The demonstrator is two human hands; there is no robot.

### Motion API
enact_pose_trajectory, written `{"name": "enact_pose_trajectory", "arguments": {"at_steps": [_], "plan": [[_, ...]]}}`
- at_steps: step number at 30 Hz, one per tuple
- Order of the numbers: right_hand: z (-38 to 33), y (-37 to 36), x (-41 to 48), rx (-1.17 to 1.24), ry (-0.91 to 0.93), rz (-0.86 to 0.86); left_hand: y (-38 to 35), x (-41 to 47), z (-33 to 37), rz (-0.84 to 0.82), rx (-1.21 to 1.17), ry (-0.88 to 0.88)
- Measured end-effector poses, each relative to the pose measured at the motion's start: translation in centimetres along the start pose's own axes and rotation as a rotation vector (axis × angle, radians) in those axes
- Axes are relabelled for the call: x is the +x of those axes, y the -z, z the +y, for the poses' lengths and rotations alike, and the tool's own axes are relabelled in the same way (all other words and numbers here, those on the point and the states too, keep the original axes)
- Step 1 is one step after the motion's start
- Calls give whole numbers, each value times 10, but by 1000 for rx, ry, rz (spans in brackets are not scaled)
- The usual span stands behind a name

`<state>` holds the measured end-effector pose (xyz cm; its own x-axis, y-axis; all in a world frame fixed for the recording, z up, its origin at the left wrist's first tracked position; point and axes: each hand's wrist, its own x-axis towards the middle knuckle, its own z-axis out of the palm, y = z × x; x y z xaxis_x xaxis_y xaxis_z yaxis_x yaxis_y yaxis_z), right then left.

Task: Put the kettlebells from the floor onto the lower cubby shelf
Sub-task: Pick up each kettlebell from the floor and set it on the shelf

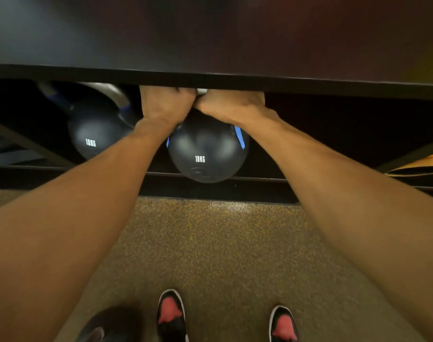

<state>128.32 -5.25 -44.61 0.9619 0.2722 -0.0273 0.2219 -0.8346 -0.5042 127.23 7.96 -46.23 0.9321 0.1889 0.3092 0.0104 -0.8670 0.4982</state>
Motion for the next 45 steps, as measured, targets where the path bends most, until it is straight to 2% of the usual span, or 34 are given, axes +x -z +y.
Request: {"name": "enact_pose_trajectory", "arguments": {"at_steps": [3,6,8,11,14,18,21,34,45], "plan": [[4,-2,0,47,-12,71,7,5,3,-198,271,-36],[7,-2,-9,72,40,146,9,5,8,-191,225,42],[12,-7,-15,58,89,236,5,1,2,-124,20,138],[21,-17,-27,153,82,410,0,-17,-11,31,-518,278],[38,-35,-39,256,-37,495,-7,-43,-25,-57,-727,390],[60,-61,-75,490,-202,319,-21,-76,-34,-165,-677,422],[69,-79,-97,575,-176,245,-33,-90,-39,-204,-629,440],[71,-87,-77,679,-191,212,-46,-73,-50,-283,-593,434],[71,-86,-74,647,-224,174,-41,-67,-54,-350,-562,453]]}}
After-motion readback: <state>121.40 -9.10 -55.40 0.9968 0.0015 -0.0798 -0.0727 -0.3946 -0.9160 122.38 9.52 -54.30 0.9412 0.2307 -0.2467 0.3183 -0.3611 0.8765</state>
